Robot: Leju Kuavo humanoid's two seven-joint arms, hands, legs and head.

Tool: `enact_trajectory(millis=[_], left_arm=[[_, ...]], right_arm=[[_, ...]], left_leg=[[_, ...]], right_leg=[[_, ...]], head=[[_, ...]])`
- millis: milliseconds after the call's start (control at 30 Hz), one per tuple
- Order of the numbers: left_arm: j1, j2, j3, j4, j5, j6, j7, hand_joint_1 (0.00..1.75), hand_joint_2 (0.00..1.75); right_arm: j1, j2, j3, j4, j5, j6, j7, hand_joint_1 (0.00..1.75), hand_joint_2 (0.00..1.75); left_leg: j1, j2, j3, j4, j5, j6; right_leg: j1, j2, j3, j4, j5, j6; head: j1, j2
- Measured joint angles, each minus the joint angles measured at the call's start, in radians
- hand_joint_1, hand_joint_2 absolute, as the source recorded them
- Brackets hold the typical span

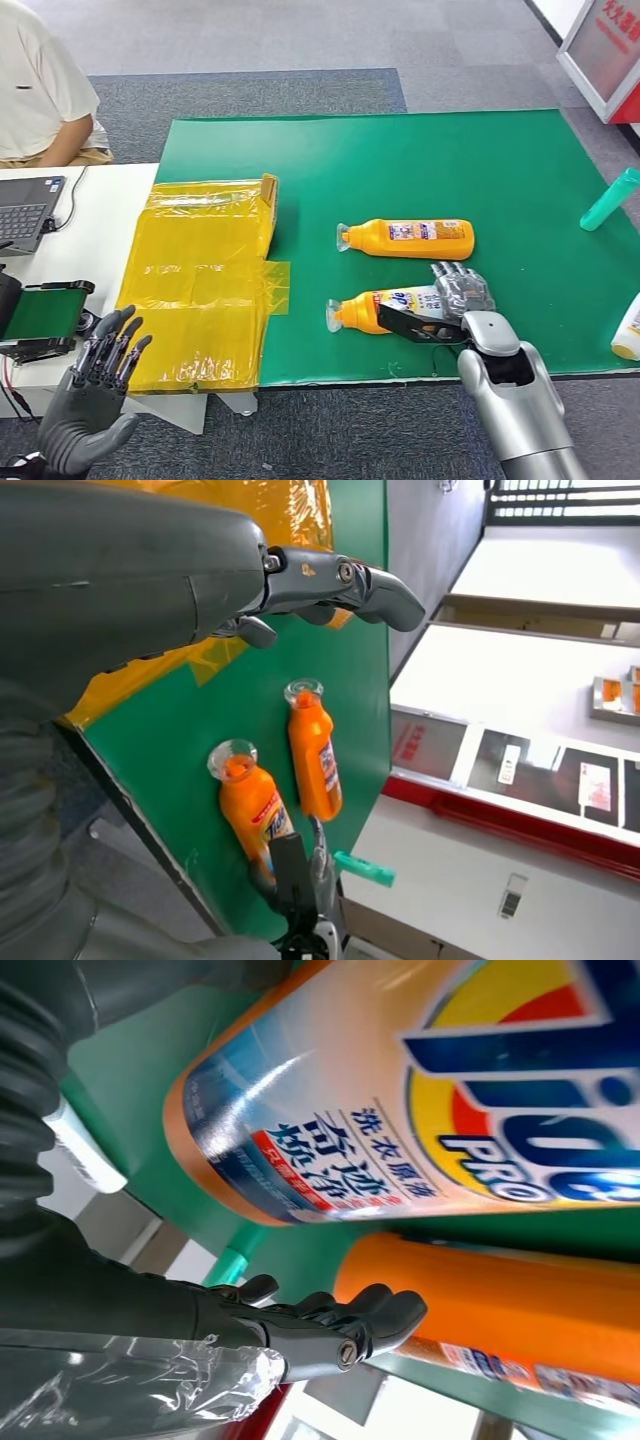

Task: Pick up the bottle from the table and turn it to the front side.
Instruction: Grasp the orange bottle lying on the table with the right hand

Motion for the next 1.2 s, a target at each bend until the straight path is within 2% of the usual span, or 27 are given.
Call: enact_trajectory(millis=[367, 700, 733, 833, 867, 967, 1033, 1100, 1200], left_arm=[[0.000, 0.031, -0.028, 0.000, 0.013, 0.008, -0.015, 0.00, 1.75], [0.000, 0.043, -0.034, 0.000, 0.013, 0.008, -0.018, 0.00, 1.75], [0.000, 0.045, -0.035, 0.000, 0.014, 0.009, -0.019, 0.00, 1.75], [-0.001, 0.051, -0.042, 0.000, 0.017, 0.016, -0.026, 0.00, 1.75], [-0.001, 0.054, -0.044, 0.000, 0.019, 0.020, -0.029, 0.00, 1.75], [-0.001, 0.061, -0.054, 0.000, 0.021, 0.030, -0.033, 0.00, 1.75], [-0.001, 0.065, -0.057, 0.000, 0.022, 0.035, -0.035, 0.00, 1.75], [-0.002, 0.074, -0.059, 0.003, 0.026, 0.039, -0.049, 0.00, 1.75], [-0.005, 0.100, -0.063, 0.017, 0.037, 0.036, -0.090, 0.00, 1.75]], right_arm=[[-0.043, 0.000, -0.033, 0.126, 0.048, 0.004, -0.027, 0.00, 1.75], [-0.066, 0.000, -0.040, 0.173, 0.051, 0.004, -0.039, 0.00, 1.75], [-0.069, 0.000, -0.041, 0.177, 0.051, 0.003, -0.045, 0.10, 1.75], [-0.077, 0.000, -0.041, 0.195, 0.052, -0.011, -0.069, 1.41, 1.75], [-0.078, 0.000, -0.041, 0.200, 0.052, -0.022, -0.077, 1.75, 1.75], [-0.077, 0.000, -0.042, 0.207, 0.036, -0.061, -0.101, 1.75, 1.75], [-0.074, 0.003, -0.051, 0.203, -0.041, -0.057, -0.131, 1.75, 1.75], [-0.070, 0.010, -0.086, 0.196, -0.247, -0.006, -0.177, 1.75, 1.75], [-0.049, 0.014, -0.134, 0.189, -0.648, 0.057, -0.232, 1.75, 1.75]], left_leg=[[0.000, 0.000, 0.000, 0.000, 0.000, 0.000], [0.000, 0.000, 0.000, 0.000, 0.000, 0.000], [0.000, 0.000, 0.000, 0.000, 0.000, 0.000], [0.000, 0.000, 0.000, 0.000, 0.000, 0.000], [0.000, 0.000, 0.000, 0.000, 0.000, 0.000], [0.000, 0.000, 0.000, 0.000, 0.000, 0.000], [0.000, 0.000, 0.000, 0.000, 0.000, 0.000], [0.000, 0.000, 0.001, 0.000, 0.000, 0.000], [0.000, 0.000, 0.001, 0.000, 0.000, 0.000]], right_leg=[[0.000, 0.000, 0.000, 0.000, 0.000, 0.000], [0.000, 0.000, 0.000, 0.000, 0.000, 0.000], [0.000, 0.000, 0.000, 0.000, 0.000, 0.000], [0.000, 0.000, 0.000, 0.000, 0.000, 0.000], [0.000, 0.000, 0.000, 0.000, 0.000, 0.000], [0.000, 0.000, 0.000, 0.000, 0.000, 0.000], [0.000, 0.000, 0.000, 0.000, 0.000, 0.000], [0.000, 0.000, 0.000, 0.000, 0.000, 0.000], [0.000, 0.000, 0.000, 0.000, 0.000, 0.000]], head=[[0.000, 0.000], [0.000, 0.000], [0.000, 0.000], [0.000, 0.000], [0.000, 0.000], [0.000, 0.000], [0.000, 0.000], [0.000, 0.000], [0.000, 0.000]])
